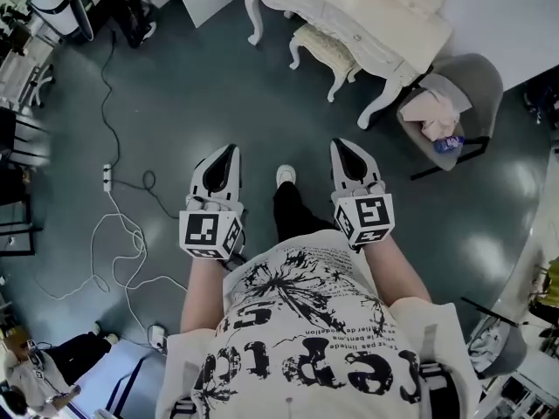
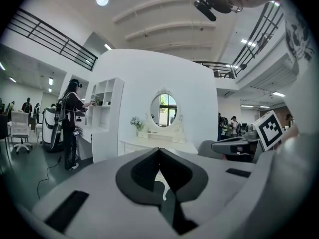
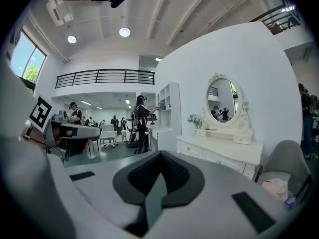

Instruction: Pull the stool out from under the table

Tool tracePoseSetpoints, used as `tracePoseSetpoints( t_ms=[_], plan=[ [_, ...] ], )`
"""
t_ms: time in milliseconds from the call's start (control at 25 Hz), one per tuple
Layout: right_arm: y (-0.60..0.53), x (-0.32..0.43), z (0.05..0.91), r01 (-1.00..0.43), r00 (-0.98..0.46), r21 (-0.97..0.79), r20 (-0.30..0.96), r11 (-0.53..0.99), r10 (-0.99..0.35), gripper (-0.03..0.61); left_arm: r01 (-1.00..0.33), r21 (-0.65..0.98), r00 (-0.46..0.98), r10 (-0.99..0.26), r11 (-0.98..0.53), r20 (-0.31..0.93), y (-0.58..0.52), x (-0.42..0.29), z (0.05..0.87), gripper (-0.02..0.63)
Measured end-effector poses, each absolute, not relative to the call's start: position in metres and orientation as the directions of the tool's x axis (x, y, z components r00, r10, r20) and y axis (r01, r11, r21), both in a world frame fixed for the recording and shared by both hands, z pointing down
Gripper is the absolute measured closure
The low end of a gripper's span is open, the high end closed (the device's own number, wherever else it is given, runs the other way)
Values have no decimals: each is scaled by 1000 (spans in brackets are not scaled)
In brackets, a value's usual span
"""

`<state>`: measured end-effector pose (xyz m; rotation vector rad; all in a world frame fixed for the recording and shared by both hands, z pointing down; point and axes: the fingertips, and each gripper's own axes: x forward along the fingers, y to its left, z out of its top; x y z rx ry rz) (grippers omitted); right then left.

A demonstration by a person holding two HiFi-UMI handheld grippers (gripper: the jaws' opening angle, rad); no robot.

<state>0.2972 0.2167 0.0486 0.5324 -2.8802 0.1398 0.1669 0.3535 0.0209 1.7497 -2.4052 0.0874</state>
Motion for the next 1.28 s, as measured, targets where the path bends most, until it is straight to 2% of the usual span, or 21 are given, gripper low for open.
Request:
tracePoseSetpoints(
  t_ms=[360, 800, 1280],
  plan=[
    [87, 179, 52, -407, -897, -73, 221, 910, -383, 563, -961, 45, -260, -950, 271, 174, 223, 41, 19, 597],
    [-32, 108, 65, -512, -839, -65, 253, 857, -482, 563, -987, 40, -145, -965, 157, 220, 95, -46, 34, 597],
    [-121, 40, 103, -778, -611, -78, 332, 624, -719, 562, -961, 60, 277, -920, -271, 279, -62, -141, 73, 597]
  ],
)
